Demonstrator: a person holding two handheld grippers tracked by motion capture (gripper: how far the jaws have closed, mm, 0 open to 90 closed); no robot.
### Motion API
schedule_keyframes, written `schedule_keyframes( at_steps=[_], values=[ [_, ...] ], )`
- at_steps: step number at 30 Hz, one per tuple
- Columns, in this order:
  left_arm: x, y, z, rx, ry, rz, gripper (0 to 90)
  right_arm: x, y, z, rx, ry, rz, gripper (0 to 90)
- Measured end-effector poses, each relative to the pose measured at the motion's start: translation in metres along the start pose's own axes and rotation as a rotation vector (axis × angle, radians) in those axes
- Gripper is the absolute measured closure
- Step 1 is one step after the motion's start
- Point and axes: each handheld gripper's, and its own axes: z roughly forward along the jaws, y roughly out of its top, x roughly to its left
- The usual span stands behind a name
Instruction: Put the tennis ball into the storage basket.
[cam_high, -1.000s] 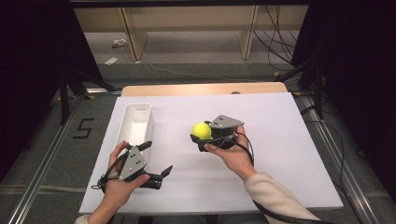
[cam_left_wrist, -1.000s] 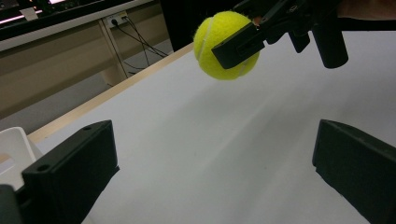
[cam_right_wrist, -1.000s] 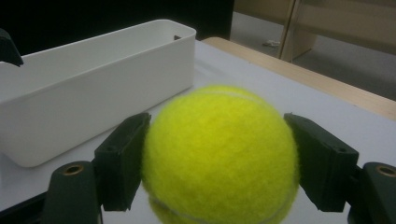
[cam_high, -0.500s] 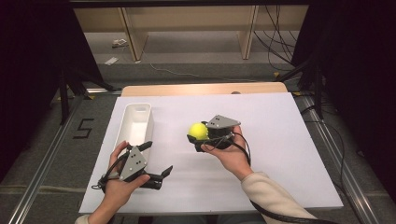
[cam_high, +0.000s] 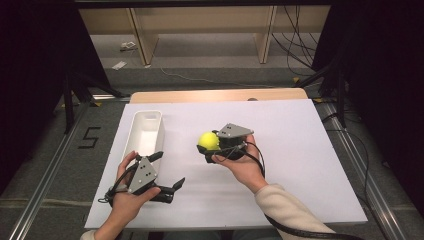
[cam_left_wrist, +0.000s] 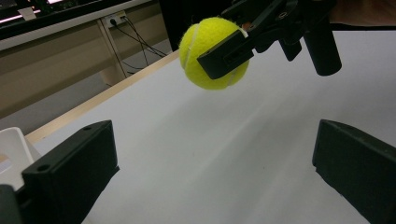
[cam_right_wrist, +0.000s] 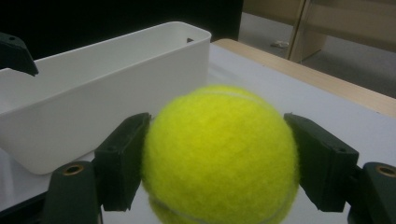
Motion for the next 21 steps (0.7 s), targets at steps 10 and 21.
schedule_keyframes(
  at_steps=[10, 21],
  values=[
    [-0.0001, 0.0000, 0.0000, 0.001, -0.001, 0.003, 0.0, 0.0022, 0.0015, 0.0026, 0.000, 0.004, -0.002, 26.7],
    [-0.0005, 0.0003, -0.0001, -0.001, -0.002, 0.004, 0.0, 0.0044, 0.0048, 0.0049, -0.005, 0.003, -0.004, 26.7]
  ],
)
